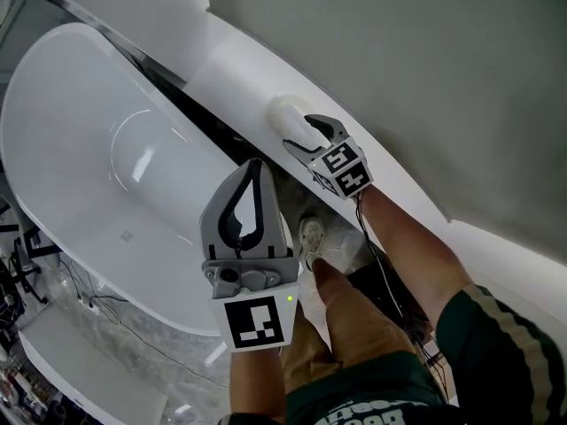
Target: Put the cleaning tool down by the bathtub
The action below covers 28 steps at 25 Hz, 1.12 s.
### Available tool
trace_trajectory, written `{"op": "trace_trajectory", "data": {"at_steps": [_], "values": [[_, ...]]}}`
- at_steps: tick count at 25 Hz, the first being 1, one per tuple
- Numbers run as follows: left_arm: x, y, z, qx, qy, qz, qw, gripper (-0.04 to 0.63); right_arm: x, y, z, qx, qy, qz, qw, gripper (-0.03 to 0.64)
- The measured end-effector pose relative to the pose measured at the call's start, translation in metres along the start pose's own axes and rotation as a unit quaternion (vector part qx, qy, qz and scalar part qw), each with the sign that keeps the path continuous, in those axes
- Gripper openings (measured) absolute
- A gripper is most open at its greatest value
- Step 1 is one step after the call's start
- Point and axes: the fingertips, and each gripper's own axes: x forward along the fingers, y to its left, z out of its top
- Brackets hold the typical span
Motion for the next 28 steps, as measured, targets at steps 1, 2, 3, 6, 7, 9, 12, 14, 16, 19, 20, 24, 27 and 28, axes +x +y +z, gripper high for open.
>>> {"op": "trace_trajectory", "data": {"at_steps": [1, 2, 3, 6, 7, 9, 12, 14, 16, 19, 20, 24, 27, 28], "values": [[-0.003, 0.000, 0.006, 0.002, -0.001, 0.000, 1.0000, 0.009, -0.006, 0.005, 0.008, -0.009, -0.007, 0.003, 1.000, 0.288], [-0.007, -0.001, 0.013, 0.005, -0.002, 0.000, 1.0000, 0.009, -0.014, 0.010, 0.017, -0.014, -0.015, 0.006, 1.000, 0.288], [-0.010, -0.001, 0.021, 0.008, -0.005, 0.000, 1.0000, 0.008, -0.022, 0.015, 0.026, -0.013, -0.023, 0.011, 1.000, 0.288], [-0.018, -0.002, 0.045, 0.018, -0.018, -0.001, 0.9997, 0.008, -0.049, 0.027, 0.056, -0.009, -0.053, 0.017, 0.998, 0.288], [-0.021, -0.001, 0.053, 0.020, -0.022, 0.000, 0.9996, 0.008, -0.058, 0.031, 0.067, -0.011, -0.064, 0.016, 0.998, 0.288], [-0.026, 0.000, 0.070, 0.024, -0.027, 0.001, 0.9993, 0.008, -0.080, 0.040, 0.091, -0.016, -0.083, 0.017, 0.996, 0.288], [-0.036, -0.003, 0.099, 0.022, -0.037, -0.004, 0.9991, 0.008, -0.115, 0.050, 0.127, -0.029, -0.111, 0.007, 0.993, 0.288], [-0.043, -0.009, 0.119, 0.024, -0.044, -0.012, 0.9987, 0.008, -0.141, 0.054, 0.151, -0.037, -0.129, -0.005, 0.991, 0.287], [-0.051, -0.015, 0.137, 0.034, -0.048, -0.022, 0.9980, 0.009, -0.164, 0.060, 0.172, -0.042, -0.147, -0.015, 0.988, 0.288], [-0.060, -0.018, 0.153, 0.037, -0.051, -0.030, 0.9976, 0.008, -0.194, 0.067, 0.196, -0.050, -0.172, -0.030, 0.983, 0.288], [-0.063, -0.018, 0.157, 0.036, -0.049, -0.031, 0.9977, 0.008, -0.204, 0.070, 0.203, -0.053, -0.181, -0.036, 0.981, 0.288], [-0.078, -0.017, 0.188, 0.045, -0.061, -0.039, 0.9963, 0.009, -0.251, 0.087, 0.238, -0.064, -0.222, -0.053, 0.971, 0.287], [-0.092, -0.018, 0.220, 0.041, -0.075, -0.048, 0.9952, 0.009, -0.294, 0.105, 0.267, -0.068, -0.262, -0.070, 0.960, 0.287], [-0.097, -0.018, 0.229, 0.039, -0.076, -0.053, 0.9950, 0.009, -0.307, 0.112, 0.274, -0.065, -0.276, -0.074, 0.956, 0.287]]}}
